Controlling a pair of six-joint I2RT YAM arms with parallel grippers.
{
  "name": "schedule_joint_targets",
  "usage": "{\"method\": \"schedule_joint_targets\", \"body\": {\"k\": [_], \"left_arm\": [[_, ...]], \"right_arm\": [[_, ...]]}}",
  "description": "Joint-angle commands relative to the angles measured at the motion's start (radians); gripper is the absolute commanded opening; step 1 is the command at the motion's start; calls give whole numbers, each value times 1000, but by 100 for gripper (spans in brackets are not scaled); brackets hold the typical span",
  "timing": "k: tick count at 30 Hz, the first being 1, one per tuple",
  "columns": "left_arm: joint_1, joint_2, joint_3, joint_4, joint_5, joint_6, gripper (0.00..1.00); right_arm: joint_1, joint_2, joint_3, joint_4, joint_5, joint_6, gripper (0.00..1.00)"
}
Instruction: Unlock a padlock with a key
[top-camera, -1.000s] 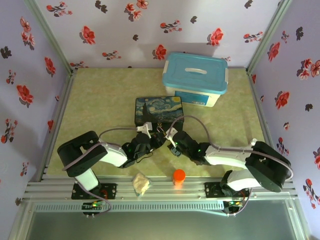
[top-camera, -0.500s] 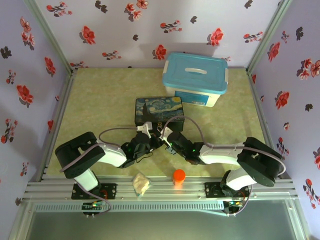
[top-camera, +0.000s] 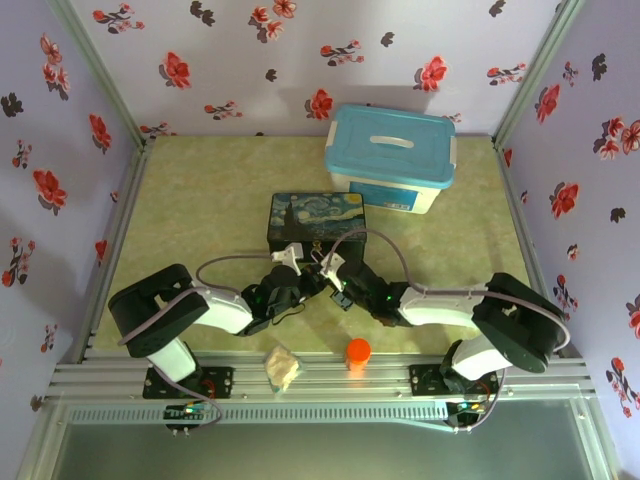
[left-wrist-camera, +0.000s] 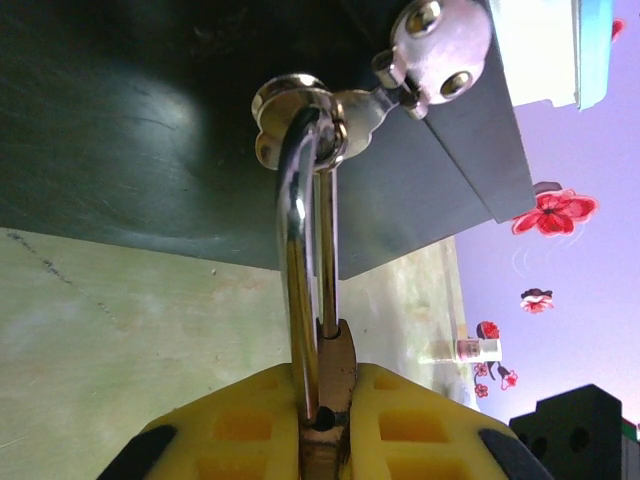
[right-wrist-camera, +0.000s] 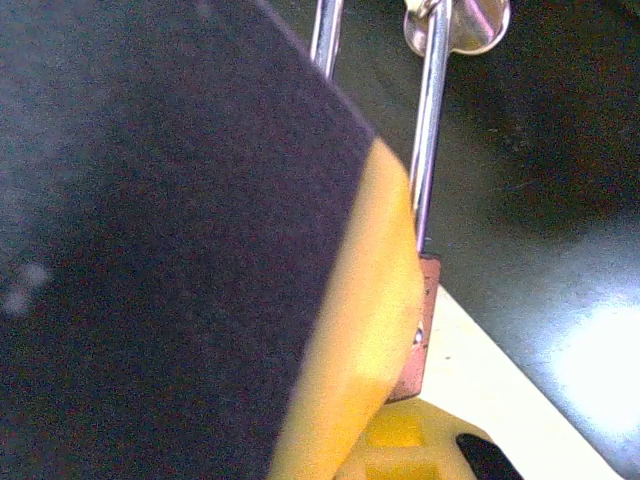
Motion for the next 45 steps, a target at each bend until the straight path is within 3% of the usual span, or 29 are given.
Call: {"method": "schedule_joint_targets", "body": {"k": [1, 5, 7, 8, 10, 14, 20, 30, 38, 45], "left_arm": [[-10, -38, 11, 11, 34, 37, 0], [-9, -40, 5, -8, 27, 51, 0], [-9, -40, 1, -19, 23, 59, 0], [-9, -40, 3, -28, 22, 64, 0], [-8, -38, 6, -50, 22, 75, 0], [12, -45, 18, -134, 40, 103, 0], [66, -49, 19, -242, 89, 164, 0], [83, -47, 116, -567, 82, 282, 0], [83, -101, 231, -942, -57, 400, 4], [77, -79, 309, -1098, -146, 464, 13]], "right_arm": [[-39, -33, 8, 69, -202, 69, 0], [-120, -42, -40, 157, -354, 197, 0], [-133, -55, -64, 173, -362, 210, 1], [-132, -61, -64, 153, -361, 200, 7], [-132, -72, -52, 86, -341, 191, 29], [-132, -139, -63, -6, -314, 193, 35], [-133, -286, -156, 5, -255, 234, 44], [-132, -291, -138, -84, 9, 287, 41], [-133, -257, -131, -78, 14, 317, 38], [-133, -263, -137, -81, 37, 310, 37]]}}
